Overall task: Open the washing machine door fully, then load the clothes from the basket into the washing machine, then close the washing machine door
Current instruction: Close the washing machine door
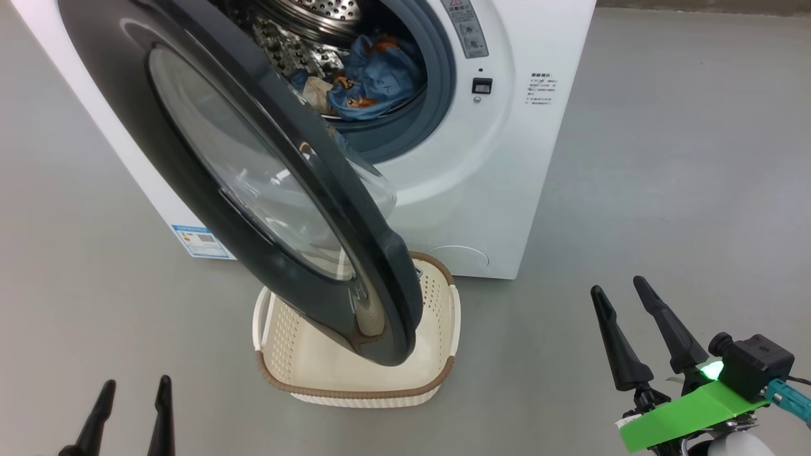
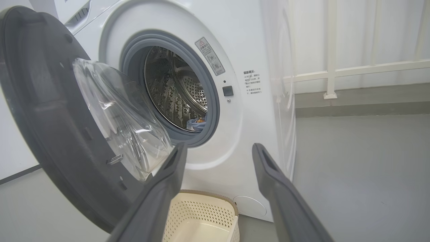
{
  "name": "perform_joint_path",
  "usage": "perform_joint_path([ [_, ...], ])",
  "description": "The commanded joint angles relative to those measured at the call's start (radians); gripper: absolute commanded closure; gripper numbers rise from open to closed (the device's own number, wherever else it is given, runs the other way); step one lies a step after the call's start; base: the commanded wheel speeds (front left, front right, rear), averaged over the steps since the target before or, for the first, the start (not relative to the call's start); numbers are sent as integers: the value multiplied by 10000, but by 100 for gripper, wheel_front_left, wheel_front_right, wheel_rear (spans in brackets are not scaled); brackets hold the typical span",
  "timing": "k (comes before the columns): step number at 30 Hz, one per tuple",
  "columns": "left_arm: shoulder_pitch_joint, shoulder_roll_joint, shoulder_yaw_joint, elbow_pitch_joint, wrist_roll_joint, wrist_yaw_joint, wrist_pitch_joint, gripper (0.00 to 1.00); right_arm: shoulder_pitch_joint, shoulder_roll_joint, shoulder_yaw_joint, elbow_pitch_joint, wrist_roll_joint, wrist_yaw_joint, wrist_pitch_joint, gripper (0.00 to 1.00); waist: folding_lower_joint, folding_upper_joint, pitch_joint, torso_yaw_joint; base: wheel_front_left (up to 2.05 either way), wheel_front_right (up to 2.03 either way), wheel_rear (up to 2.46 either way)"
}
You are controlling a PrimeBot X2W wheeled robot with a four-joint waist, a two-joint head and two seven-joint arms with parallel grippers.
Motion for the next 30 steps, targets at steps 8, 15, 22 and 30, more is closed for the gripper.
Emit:
perform_joint_path([
  [8,-188,-15,391,-315,155,-48,-66,0,-347,-187,209,-98,111,75,-82,0,0,0,22,179,0,0,0],
  [15,-304,-191,199,-414,148,-48,-66,0,-971,-119,549,269,182,75,-82,4,0,0,173,544,0,0,0],
  [22,-388,-323,103,-437,109,-48,-66,0,-1759,-62,806,748,289,75,-82,100,0,0,260,983,0,0,0],
  [30,-292,-392,39,-382,81,-48,-66,0,-2697,16,1153,184,122,75,-82,100,0,0,60,1224,0,0,0],
])
